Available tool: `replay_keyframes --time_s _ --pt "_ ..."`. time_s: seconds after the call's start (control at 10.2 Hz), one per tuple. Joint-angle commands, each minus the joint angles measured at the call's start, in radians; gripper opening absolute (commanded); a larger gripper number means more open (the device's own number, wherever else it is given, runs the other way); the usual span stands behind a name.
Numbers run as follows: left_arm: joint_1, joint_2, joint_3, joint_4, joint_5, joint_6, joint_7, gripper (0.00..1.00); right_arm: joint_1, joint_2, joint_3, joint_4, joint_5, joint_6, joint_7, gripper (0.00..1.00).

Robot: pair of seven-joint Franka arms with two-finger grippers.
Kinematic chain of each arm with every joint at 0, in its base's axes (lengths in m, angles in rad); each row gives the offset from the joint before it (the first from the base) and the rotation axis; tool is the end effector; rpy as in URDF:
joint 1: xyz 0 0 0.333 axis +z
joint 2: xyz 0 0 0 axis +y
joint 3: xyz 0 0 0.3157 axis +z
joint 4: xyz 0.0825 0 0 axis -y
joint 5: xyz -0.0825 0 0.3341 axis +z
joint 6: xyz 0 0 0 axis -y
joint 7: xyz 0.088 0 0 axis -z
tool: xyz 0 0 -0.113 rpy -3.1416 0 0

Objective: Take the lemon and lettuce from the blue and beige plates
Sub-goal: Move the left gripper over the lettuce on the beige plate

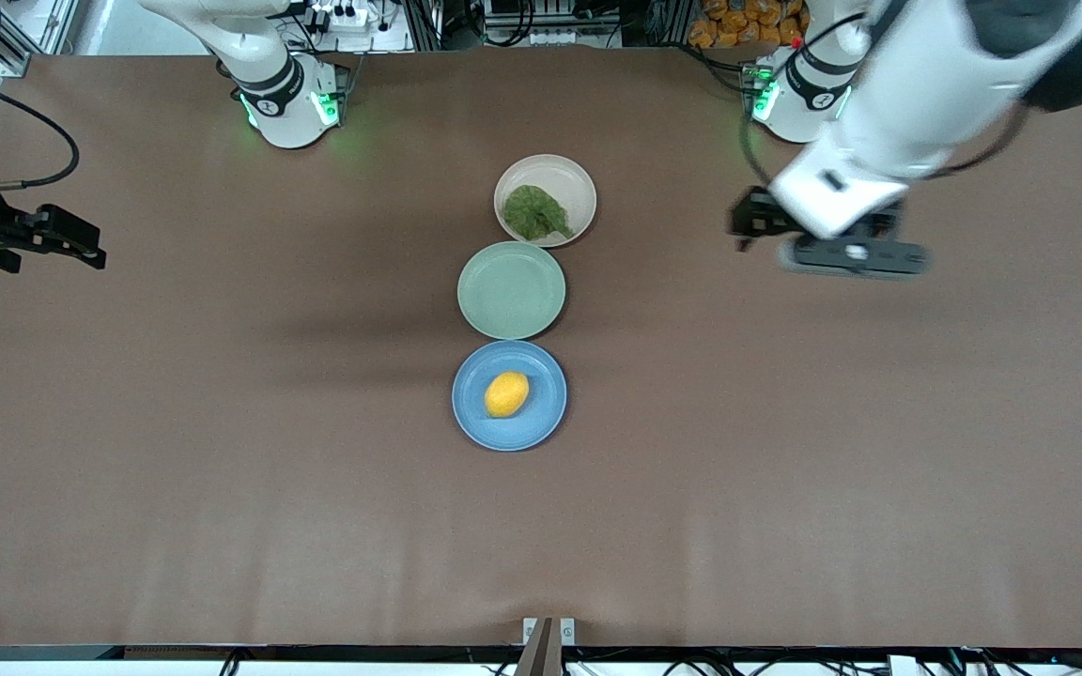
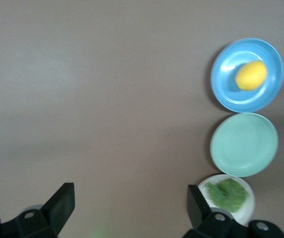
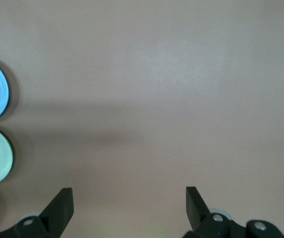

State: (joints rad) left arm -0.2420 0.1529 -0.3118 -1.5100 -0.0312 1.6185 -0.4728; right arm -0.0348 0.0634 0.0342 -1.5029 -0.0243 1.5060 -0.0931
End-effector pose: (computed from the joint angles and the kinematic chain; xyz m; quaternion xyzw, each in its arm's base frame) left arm 0.4737 -0.2816 0.5710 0.9983 -0.0382 -0.0353 0.0248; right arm 0.5171 -0.0038 0.6088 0.9984 0.0458 -0.0306 0.0096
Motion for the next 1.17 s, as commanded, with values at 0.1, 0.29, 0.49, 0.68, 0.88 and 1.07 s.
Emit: replay_keyframes --time_s 0.1,0.29,0.49,0.68,0.88,1.07 --pt "-0.048 0.106 -0.224 -0.022 -0.001 0.093 -0.361 1.0 -0.043 0.006 0.006 0.006 0.037 -0.003 -0.05 1.0" --pt "-0.095 0.142 -0.306 -0.138 0.005 0.252 -0.565 1.0 -0.037 0.01 0.006 0.006 0.023 -0.015 -0.056 1.0" --pt "-0.102 0.168 -0.352 -0.228 0.013 0.331 -0.65 1.0 -0.037 0.027 0.009 0.004 0.043 -0.046 -0.109 1.0" --pt "-0.109 0.175 -0.354 -0.249 0.008 0.324 -0.688 1.0 -0.004 0.041 0.012 0.009 0.059 -0.027 -0.116 1.0" --pt "-0.163 0.229 -0.374 -0.257 0.04 0.324 -0.74 1.0 0.036 0.073 0.013 0.01 0.098 0.029 0.016 1.0" --pt "-0.209 0.304 -0.395 -0.268 0.185 0.331 -0.747 1.0 0.119 0.122 0.012 0.012 0.124 0.057 0.261 1.0"
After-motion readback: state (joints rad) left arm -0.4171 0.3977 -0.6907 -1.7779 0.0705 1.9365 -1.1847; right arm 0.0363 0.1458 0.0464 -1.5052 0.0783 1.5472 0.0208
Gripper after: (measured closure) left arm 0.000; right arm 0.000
